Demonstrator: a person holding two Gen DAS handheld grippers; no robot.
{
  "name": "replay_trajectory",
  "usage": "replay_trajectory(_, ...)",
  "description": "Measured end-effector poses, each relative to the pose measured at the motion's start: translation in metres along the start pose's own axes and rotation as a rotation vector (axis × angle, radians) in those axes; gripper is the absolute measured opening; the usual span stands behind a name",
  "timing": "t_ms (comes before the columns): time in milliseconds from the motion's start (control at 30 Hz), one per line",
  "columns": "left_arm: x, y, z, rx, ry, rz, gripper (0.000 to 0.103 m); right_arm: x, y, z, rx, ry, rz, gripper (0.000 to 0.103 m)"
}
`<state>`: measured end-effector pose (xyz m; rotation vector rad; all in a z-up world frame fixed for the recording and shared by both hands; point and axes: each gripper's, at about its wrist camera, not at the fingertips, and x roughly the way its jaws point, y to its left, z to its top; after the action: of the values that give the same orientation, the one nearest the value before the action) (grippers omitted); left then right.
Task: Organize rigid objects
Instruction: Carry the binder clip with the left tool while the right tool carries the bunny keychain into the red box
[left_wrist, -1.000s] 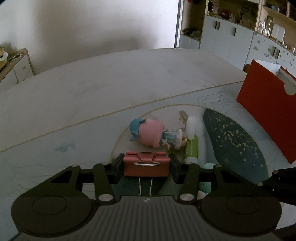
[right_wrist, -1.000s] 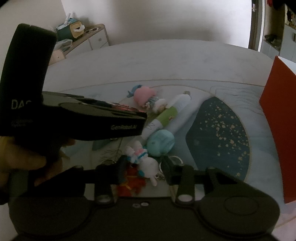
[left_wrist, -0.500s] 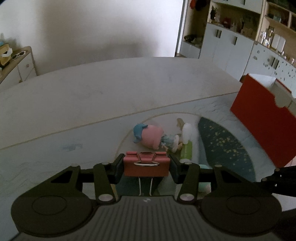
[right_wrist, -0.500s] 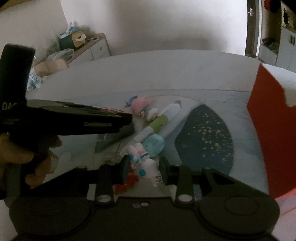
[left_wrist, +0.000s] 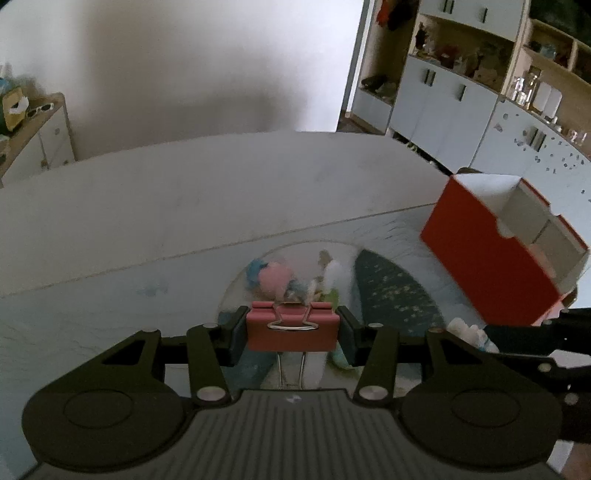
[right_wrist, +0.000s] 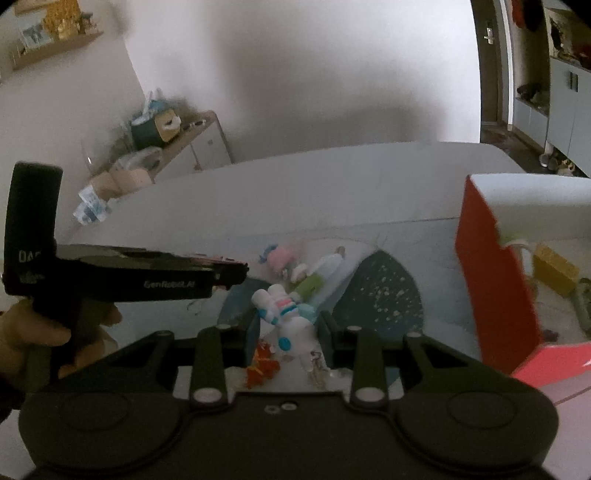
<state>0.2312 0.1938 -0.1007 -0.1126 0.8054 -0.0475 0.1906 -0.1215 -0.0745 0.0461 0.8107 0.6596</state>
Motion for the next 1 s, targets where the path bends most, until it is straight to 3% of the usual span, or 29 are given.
replay_trajectory(500, -0.049, -0.072, 0.034, 0.104, -0.063, -0.058, 0.049, -0.068, -0.063, 0.031, 0.015, -0.068, -0.027, 0.033)
replay_trajectory(1000, -0.030, -0.176, 0.059, 0.160, -0.051, -0.117, 0.049, -0.092, -0.156, 0.048, 0.053, -0.089, -0.066, 0.033)
